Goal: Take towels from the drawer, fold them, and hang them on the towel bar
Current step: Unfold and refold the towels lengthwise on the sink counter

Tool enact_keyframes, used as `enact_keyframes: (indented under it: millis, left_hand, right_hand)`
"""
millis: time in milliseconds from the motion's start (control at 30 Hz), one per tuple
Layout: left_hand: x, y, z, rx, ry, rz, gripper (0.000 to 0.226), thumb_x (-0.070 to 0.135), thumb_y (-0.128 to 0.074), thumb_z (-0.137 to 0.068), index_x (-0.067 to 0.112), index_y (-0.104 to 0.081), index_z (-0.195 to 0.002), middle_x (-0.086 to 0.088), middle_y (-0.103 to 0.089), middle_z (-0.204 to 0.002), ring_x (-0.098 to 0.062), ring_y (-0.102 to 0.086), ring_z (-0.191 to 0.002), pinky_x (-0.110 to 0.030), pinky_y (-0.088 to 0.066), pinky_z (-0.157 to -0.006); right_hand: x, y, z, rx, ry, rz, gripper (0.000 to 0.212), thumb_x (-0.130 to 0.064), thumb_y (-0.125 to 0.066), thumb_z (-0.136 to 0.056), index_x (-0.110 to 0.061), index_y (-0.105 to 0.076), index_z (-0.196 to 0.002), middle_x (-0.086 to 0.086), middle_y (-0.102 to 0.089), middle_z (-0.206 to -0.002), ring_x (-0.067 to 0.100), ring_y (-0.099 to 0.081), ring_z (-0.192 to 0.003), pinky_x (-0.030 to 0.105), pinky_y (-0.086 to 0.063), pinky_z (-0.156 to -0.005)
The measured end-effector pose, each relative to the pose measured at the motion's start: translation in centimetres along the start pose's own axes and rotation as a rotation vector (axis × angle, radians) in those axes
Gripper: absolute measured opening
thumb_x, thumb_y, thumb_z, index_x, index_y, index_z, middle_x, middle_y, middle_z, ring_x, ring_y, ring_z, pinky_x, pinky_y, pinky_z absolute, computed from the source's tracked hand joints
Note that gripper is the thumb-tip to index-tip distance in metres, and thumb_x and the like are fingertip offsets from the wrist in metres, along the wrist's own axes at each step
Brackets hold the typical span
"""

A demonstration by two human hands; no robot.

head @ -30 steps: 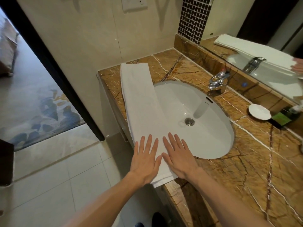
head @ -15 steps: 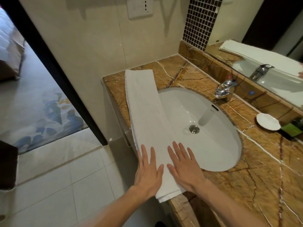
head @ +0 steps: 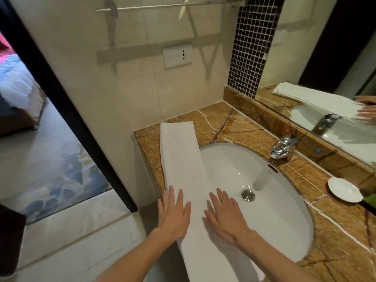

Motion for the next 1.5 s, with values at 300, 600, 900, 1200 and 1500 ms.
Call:
enact_keyframes:
  millis: [300,600,900,1200,1500]
  left_hand:
    - [-2.7,5.3,-8.5,0.116,0.114,0.566,0.037,0.019,-0.049,-0.097,0.007,-0.046,-0.131,-0.009,-0.050,-0.129,-0.022,-0.053,-0.114,-0.028,-0.042,-0.098]
    - [-6.1,3.5,-13.1,0.014,0.314,0.866,0.032,0.025,-0.067,-0.086,0.012,-0.053,-0.060,-0.006,-0.058,-0.059,-0.021,-0.058,-0.058,-0.026,-0.049,-0.062]
    - [-5.0,2.6,-13.3,-0.141,0.315,0.968,0.019,0.018,-0.059,-0.091,0.001,-0.059,-0.100,-0.012,-0.066,-0.103,-0.026,-0.064,-0.097,-0.036,-0.054,-0.086]
    - [-4.2,3.0,-13.4,-0.164,0.342,1.127,0.025,0.016,-0.056,-0.093,0.004,-0.056,-0.115,-0.009,-0.064,-0.111,-0.025,-0.062,-0.100,-0.040,-0.052,-0.093]
    - [-4.1,3.3,-14.1,-0.202,0.334,1.112,0.035,0.022,-0.054,-0.094,0.002,-0.049,-0.123,-0.011,-0.062,-0.115,-0.026,-0.061,-0.104,-0.041,-0.052,-0.092]
  right_hand:
    - [-0.8,0.3,-9.6,-0.120,-0.233,-0.349,0.062,-0.041,-0.040,-0.098,-0.011,-0.021,-0.149,0.013,-0.032,-0.151,0.029,-0.032,-0.138,0.038,-0.031,-0.109]
    - [1.1,-0.8,-12.9,0.059,-0.623,-0.658,0.040,-0.029,-0.050,-0.094,-0.005,-0.049,-0.126,0.010,-0.057,-0.121,0.024,-0.051,-0.099,0.028,-0.038,-0.083]
    - [2.3,-0.6,-13.7,0.161,-0.744,-0.794,0.011,-0.022,-0.058,-0.088,-0.012,-0.055,-0.085,0.000,-0.057,-0.080,0.024,-0.056,-0.082,0.027,-0.038,-0.070]
    - [2.5,1.6,-13.5,0.183,-0.702,-0.747,0.026,-0.012,-0.057,-0.081,-0.017,-0.041,-0.061,-0.002,-0.047,-0.058,0.019,-0.043,-0.056,0.029,-0.036,-0.056]
    - [2.3,2.2,-13.5,0.163,-0.680,-0.815,0.022,-0.011,-0.054,-0.080,-0.017,-0.040,-0.064,-0.002,-0.045,-0.063,0.018,-0.040,-0.058,0.028,-0.033,-0.053]
Point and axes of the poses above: each hand's wrist, its own z-axis away from the middle knuckle, its own y-axis out of the back of the hand, x = y × z, the point moved 6 cm from there along -z, towards the middle knuckle
